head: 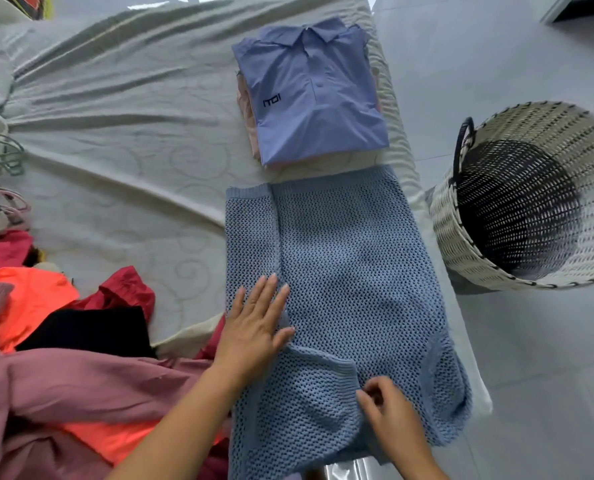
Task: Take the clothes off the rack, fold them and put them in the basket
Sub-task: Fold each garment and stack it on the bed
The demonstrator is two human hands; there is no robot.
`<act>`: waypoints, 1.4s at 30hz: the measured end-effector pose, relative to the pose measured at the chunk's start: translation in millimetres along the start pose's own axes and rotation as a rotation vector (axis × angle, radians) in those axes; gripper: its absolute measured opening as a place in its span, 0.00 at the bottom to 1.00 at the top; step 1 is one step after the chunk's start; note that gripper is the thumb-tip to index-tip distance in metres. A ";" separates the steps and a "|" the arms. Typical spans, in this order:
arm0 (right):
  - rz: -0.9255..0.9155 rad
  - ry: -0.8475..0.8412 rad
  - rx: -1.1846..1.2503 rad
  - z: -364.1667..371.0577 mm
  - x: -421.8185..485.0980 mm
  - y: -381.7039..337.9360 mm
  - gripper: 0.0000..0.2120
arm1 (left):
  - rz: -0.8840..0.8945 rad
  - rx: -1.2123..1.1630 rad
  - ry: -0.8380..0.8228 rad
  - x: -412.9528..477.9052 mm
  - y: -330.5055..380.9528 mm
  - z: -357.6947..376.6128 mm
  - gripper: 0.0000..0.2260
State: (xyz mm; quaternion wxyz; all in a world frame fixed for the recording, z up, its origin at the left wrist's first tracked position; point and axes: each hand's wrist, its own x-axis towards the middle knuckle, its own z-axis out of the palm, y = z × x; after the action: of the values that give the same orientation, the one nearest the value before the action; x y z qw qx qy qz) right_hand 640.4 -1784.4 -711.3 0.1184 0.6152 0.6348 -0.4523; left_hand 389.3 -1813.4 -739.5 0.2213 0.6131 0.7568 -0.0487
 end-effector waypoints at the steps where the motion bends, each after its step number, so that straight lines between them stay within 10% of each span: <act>1: -0.056 0.114 0.068 -7.4 -0.8 2.6 0.04 | 0.042 0.024 -0.080 -0.9 6.7 -0.8 0.44; 5: -0.042 0.617 0.027 -53.1 23.8 25.2 0.22 | -0.026 -0.067 -0.194 -0.4 18.6 -5.9 0.51; 9: 0.228 0.361 0.326 -87.2 54.0 42.6 0.35 | -0.048 -0.372 0.150 -11.8 36.7 -7.8 0.37; 16: 0.434 -0.108 0.905 -103.8 46.4 27.3 0.19 | -0.222 -0.954 0.080 -44.6 66.1 -4.5 0.06; 21: 0.252 -0.181 1.395 -97.0 27.4 17.7 0.32 | -0.291 -1.230 -0.064 -55.2 81.2 -3.9 0.01; 23: 0.194 -0.065 1.523 -92.8 25.7 14.5 0.20 | -0.362 -1.285 -0.142 -58.0 81.8 -1.7 0.03; 25: 0.146 0.243 1.441 -89.3 24.7 12.6 0.05 | -0.423 -1.361 -0.183 -61.8 80.1 -2.9 0.03; 28: -0.048 0.388 0.948 -73.9 3.1 -15.5 0.07 | -0.527 -1.615 -0.139 -62.0 76.6 -9.6 0.09; 34: -0.546 -0.386 0.090 -0.3 -23.7 -59.3 0.18 | -0.746 -2.100 -0.025 -55.7 47.5 -16.9 0.26; 38: -0.460 -0.080 0.061 -7.2 19.6 -60.7 0.13 | -0.670 -1.539 -0.054 -55.6 38.4 -3.4 0.04; 42: -0.408 0.246 -0.035 -42.0 79.6 -91.4 0.08 | -0.530 -1.164 0.000 -56.7 45.9 4.6 0.11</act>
State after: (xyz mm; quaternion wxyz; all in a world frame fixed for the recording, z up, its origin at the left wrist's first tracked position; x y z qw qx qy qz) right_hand 559.1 -1685.2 -704.8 -0.0429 0.5223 0.7635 -0.3773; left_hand 442.7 -1855.3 -712.2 0.4986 0.1844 0.7853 0.3172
